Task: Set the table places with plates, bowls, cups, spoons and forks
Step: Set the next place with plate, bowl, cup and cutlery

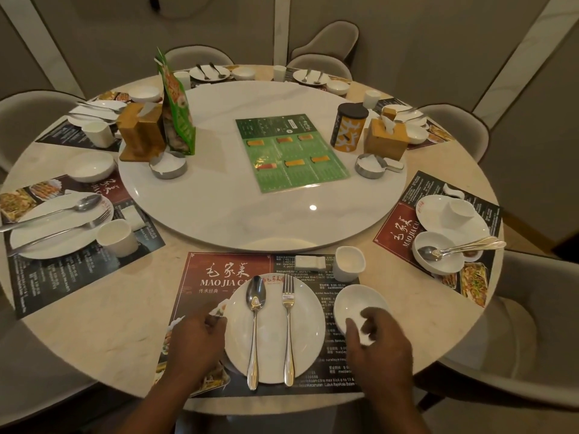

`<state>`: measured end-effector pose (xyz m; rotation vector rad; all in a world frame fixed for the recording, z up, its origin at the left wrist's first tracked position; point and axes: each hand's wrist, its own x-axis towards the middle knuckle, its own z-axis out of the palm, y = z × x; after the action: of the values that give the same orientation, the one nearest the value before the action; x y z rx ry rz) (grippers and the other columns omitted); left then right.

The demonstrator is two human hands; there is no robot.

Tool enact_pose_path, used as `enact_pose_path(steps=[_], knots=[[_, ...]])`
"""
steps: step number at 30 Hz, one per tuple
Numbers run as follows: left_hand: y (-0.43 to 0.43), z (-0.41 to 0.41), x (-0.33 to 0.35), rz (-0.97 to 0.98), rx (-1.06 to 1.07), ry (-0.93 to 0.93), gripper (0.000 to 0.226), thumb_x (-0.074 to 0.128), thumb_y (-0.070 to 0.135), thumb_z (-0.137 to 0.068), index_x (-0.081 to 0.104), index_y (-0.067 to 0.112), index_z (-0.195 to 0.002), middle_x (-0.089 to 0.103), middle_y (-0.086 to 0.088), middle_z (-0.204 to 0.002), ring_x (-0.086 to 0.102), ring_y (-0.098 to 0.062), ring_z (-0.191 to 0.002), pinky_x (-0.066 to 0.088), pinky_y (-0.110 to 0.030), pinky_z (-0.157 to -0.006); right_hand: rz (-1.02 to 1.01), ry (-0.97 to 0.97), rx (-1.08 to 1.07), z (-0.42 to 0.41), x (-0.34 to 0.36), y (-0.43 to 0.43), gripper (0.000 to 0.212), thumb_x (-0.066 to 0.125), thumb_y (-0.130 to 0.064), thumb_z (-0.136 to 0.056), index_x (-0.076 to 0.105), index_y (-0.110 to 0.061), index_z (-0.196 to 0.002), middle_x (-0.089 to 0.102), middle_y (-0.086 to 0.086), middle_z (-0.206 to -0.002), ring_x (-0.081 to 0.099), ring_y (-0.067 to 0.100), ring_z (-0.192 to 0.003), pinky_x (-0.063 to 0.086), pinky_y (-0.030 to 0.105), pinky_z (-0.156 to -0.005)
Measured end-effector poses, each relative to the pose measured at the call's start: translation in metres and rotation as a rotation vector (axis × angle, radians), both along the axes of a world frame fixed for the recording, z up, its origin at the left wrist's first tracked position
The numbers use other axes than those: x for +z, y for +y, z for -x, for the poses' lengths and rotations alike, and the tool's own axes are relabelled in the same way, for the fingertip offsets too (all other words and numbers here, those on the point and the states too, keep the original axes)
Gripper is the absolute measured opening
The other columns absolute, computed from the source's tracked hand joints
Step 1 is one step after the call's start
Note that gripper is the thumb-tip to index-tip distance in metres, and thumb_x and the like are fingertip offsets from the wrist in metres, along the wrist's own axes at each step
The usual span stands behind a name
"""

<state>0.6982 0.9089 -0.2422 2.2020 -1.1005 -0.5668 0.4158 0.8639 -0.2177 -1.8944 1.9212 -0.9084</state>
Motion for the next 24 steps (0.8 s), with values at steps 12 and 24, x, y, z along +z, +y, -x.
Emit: enact_pose_path(steps=[12,24], knots=[[-0.03,0.065,0.032,0.074,-0.216,0.083,0.036,0.067,0.025,-0.088,0.059,0.032,-0.122,0.057,0.014,-0.099,0.057,-0.001,-0.08,0.045,-0.014,-0.068,-0.429,0.106,0.215,0.029,-0.006,-0.049,0.126,0.084,-0.065,-0.045,0.015,-0.036,-0.147,0.026,-0.005,-0.152,0.03,0.02,-0.135,0.036,0.046,-0.111],[-0.034,-0.031,0.061,0.201,-0.177,0.512,0.026,0.058,0.044,-0.093,0.065,0.043,-0.117,0.071,0.011,-0.108,0.068,-0.012,-0.097,0.058,-0.04,-0.085,-0.092,-0.009,0.588,-0.146,0.041,-0.052,0.119,0.083,-0.066,-0.05,0.031,-0.019,-0.146,0.042,-0.001,-0.143,0.043,0.019,-0.129,0.044,0.042,-0.103]])
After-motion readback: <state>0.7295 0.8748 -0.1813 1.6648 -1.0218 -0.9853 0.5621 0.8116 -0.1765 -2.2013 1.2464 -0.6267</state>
